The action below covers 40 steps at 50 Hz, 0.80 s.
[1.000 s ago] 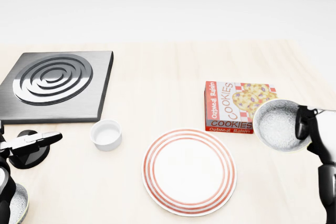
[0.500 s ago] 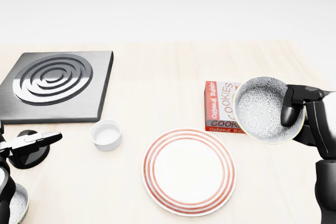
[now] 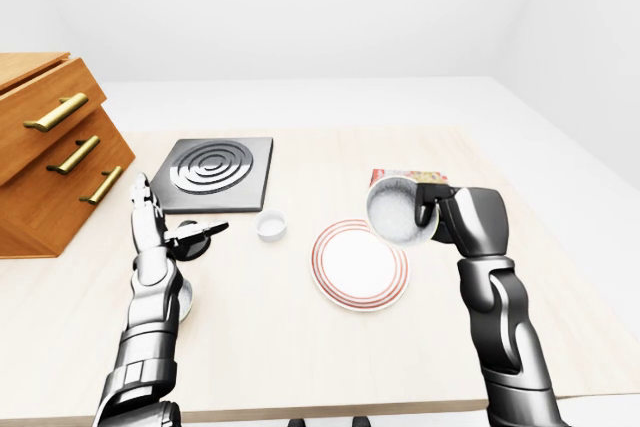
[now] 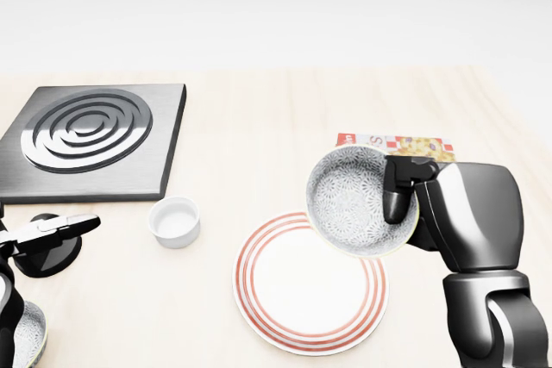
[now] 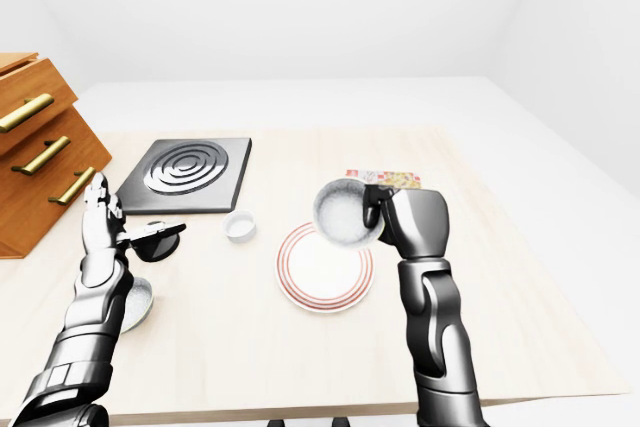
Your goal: Pick the akita bowl next to the plate and place it on the plate.
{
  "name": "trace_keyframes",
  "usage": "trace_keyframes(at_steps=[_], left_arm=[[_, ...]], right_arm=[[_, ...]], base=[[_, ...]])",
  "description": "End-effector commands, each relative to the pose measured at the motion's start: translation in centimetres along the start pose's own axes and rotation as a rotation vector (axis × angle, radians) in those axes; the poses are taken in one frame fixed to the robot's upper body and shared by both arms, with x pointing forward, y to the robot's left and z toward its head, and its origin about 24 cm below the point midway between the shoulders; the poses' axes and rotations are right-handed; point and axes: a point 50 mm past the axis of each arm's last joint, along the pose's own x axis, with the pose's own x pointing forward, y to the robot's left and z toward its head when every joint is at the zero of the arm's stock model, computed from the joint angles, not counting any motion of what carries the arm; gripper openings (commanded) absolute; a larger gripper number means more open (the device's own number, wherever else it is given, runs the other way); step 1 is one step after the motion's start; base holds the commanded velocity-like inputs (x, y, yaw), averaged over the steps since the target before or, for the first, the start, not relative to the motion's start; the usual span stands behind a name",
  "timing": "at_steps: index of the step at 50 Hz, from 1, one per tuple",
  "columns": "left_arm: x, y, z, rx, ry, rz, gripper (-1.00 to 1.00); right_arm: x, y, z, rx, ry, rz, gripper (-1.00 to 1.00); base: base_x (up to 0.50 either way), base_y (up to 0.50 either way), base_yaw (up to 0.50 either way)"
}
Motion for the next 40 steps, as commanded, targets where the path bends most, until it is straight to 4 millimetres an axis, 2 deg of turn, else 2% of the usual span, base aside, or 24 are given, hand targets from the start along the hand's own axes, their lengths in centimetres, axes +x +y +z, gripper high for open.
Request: trace_keyframes(at_steps=[1,10,17,25,33,40], left_arm=[[0.0,0.0,-0.1,0.0,0.006,-0.001,1.0],[0.0,-0.1,-0.4,0.004,0.017,-0.003,1.0],[0.0,-0.1,-0.4,0.005,0.019,-0.005,1.0],[-0.1,-0.1,-0.3,0.004,0.013,-0.005,1.0],[-0.1,-0.2,-0.6,0.008,0.023,-0.005,1.0],[-0.1,-0.2,-0.6,0.008,0.025,-0.006,1.0]], right_arm=[[-0.2,1.7,0.8,0.331,0.03,0.02,-1.0],[-0.2,3.4,1.3,0.395,0.036,0.096,-1.0],[0.0,4.6,2.5,0.526,0.014,0.199,-1.0],[-0.5,5.3,2.1,0.481,0.025,0.247,-1.0],[-1.4,6.5,0.7,0.384,0.069,0.311,-1.0],[-1.3,6.3,0.1,0.371,0.079,0.319,-1.0]], base=[[0.0,0.0,0.0],[0.0,0.0,0.0],[0.0,0.0,0.0],[0.0,0.0,0.0],[0.0,0.0,0.0],[0.0,0.0,0.0]])
